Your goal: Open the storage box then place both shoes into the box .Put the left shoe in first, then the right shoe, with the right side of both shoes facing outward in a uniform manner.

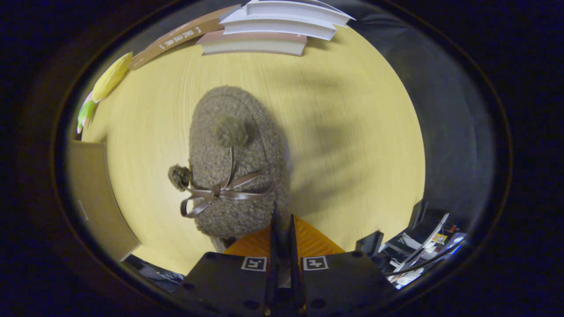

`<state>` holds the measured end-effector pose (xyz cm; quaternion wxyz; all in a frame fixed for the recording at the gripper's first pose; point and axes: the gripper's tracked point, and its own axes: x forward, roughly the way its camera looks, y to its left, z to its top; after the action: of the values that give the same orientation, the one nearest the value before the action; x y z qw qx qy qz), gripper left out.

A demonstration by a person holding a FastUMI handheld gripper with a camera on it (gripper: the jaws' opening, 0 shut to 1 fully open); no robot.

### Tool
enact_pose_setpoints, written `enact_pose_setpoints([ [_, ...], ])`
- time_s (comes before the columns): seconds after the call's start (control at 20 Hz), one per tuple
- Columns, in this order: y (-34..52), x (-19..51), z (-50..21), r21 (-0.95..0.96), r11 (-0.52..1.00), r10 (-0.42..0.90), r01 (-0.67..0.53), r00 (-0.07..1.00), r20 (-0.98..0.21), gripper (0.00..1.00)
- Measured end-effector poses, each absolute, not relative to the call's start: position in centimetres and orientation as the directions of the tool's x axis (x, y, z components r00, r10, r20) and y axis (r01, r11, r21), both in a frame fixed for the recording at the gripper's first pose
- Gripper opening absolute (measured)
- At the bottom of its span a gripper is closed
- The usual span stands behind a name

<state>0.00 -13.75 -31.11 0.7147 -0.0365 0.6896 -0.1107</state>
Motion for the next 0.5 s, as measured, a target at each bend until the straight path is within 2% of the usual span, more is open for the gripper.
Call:
enact_pose_setpoints([
  [0.2, -13.6, -0.1, -30.9, -0.254, 0.964, -0.255, 0.081, 0.009, -0.967, 0.09],
  [0.5, -13.1, -0.3, -28.8, -0.301, 0.946, -0.309, 0.119, 0.059, -0.949, 0.08],
])
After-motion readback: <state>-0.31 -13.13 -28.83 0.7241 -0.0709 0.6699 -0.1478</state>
